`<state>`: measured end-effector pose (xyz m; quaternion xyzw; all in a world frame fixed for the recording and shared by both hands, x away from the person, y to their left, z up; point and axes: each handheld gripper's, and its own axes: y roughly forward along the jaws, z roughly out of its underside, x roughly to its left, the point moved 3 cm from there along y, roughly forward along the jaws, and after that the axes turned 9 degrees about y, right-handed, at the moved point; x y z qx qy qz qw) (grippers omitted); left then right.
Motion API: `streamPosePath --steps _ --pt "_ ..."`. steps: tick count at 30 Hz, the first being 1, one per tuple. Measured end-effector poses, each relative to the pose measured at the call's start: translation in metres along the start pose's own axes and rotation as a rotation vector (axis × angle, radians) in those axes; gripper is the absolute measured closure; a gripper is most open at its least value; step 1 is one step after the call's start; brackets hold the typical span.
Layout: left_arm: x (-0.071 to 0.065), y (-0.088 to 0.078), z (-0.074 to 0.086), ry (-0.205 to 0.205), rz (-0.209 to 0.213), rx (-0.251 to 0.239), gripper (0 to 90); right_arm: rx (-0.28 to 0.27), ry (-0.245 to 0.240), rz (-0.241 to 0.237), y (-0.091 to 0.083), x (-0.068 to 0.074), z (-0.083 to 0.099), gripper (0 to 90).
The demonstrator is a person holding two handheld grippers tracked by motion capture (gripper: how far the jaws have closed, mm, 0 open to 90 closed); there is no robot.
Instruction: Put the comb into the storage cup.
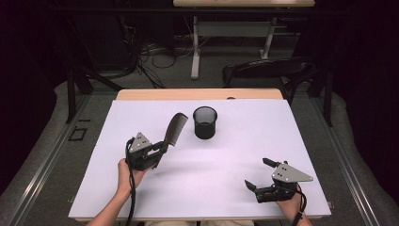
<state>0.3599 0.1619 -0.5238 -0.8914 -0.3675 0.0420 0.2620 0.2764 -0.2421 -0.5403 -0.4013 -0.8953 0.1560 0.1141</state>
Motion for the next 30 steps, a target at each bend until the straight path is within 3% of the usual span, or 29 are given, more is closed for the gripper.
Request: streamPosePath --steps 7,30 --pt "0.004 -0.001 -0.007 -0.013 -0.022 -0.044 72.5 -0.009 -0.002 0.002 0.001 0.0 0.0 0.7" --pt "0.009 0.002 -0.018 -0.032 -0.021 -0.082 72.5 -0.012 0.0 0.004 0.001 0.0 0.0 0.7"
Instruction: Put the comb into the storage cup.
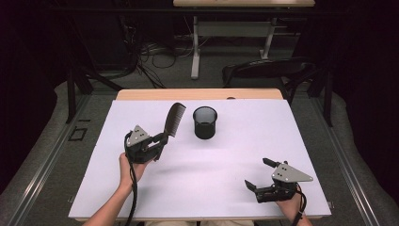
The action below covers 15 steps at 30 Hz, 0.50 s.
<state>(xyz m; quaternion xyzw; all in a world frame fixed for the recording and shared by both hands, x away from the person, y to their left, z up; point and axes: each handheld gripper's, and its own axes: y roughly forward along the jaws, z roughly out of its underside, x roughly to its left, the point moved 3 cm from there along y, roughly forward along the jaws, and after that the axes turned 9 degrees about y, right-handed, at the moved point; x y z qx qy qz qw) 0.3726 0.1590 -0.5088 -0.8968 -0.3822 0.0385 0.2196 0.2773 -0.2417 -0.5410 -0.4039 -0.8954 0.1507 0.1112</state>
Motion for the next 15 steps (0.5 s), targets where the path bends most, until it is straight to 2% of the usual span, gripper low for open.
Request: streamPosePath --steps 15 --pt "0.0005 0.0053 -0.0093 -0.008 0.007 -0.027 72.5 0.001 0.0 -0.001 0.0001 0.0 0.0 0.7"
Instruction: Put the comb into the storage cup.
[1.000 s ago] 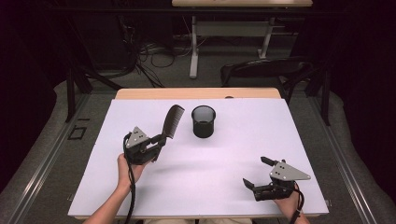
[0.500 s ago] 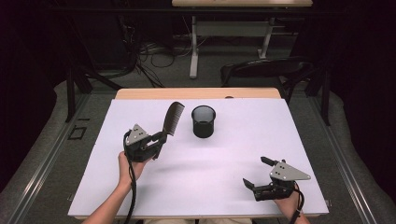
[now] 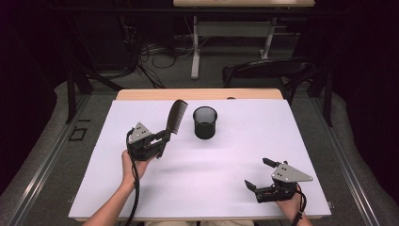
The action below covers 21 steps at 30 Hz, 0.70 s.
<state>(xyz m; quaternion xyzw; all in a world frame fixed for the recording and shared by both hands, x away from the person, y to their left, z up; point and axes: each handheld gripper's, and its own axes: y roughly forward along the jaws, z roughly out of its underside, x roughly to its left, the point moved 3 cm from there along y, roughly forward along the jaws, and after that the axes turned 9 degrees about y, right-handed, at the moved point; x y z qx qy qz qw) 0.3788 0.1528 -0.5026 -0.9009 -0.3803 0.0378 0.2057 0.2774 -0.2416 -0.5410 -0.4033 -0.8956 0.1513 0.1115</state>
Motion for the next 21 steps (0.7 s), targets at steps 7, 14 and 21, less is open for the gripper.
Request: streamPosePath --steps 7,14,21 --pt "0.001 0.003 -0.004 -0.002 0.006 -0.004 72.5 0.001 0.001 -0.001 0.0 0.0 0.0 0.7" --pt "0.003 0.007 -0.009 -0.01 0.006 -0.016 72.5 0.001 0.001 -0.001 0.0 0.0 0.0 0.7" --pt "0.005 0.01 -0.013 -0.016 0.007 -0.022 72.5 0.006 0.0 0.0 0.0 -0.001 0.0 0.7"
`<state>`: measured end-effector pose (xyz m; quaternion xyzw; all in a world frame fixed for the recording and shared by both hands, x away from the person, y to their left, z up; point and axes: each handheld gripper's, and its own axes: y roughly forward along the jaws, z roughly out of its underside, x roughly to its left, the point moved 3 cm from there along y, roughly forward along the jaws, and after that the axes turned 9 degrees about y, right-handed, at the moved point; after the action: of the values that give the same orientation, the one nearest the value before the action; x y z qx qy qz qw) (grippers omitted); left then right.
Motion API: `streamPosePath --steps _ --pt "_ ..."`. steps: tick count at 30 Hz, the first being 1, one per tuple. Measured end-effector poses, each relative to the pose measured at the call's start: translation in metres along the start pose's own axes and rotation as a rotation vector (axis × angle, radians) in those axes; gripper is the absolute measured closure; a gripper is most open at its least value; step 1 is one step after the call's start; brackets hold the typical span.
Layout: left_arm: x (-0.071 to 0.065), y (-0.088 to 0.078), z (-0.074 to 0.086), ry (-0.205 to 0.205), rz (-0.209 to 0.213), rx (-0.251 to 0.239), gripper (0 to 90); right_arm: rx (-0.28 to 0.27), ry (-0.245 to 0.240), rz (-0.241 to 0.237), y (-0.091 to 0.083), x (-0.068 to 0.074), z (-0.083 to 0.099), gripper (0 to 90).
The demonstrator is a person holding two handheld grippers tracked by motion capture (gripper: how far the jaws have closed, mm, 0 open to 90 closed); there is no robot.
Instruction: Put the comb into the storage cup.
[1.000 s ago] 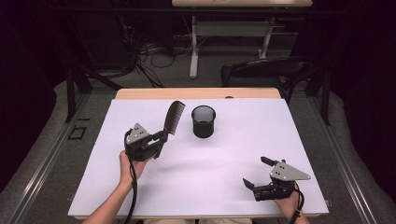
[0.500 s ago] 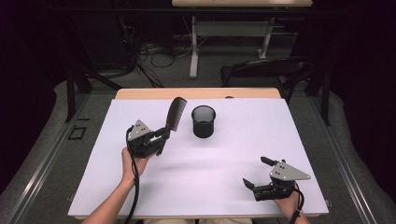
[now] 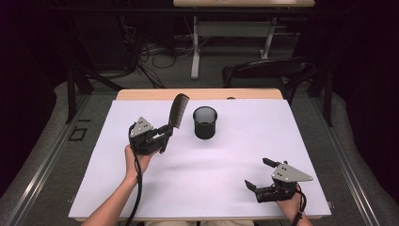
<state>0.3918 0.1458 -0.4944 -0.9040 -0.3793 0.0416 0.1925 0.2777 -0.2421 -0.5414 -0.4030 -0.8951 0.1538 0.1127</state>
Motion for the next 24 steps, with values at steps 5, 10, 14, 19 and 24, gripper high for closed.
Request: streamPosePath --steps 5,10,14,19,24 --pt "0.0 0.002 -0.004 -0.002 0.007 -0.005 72.5 -0.006 -0.001 0.0 0.0 0.0 0.0 0.8" --pt "0.001 0.004 -0.008 -0.002 0.004 -0.011 72.5 -0.005 0.0 0.0 0.0 0.0 0.0 0.8" --pt "0.002 0.005 -0.012 0.002 0.002 -0.015 72.5 -0.004 -0.001 0.0 0.0 0.0 0.0 0.8" --pt "0.003 0.006 -0.016 0.0 0.001 -0.021 72.5 -0.005 0.0 0.0 0.0 0.0 0.0 0.8" --pt "0.005 0.007 -0.02 -0.002 -0.002 -0.026 72.5 -0.003 0.001 -0.001 0.0 0.0 0.0 0.8"
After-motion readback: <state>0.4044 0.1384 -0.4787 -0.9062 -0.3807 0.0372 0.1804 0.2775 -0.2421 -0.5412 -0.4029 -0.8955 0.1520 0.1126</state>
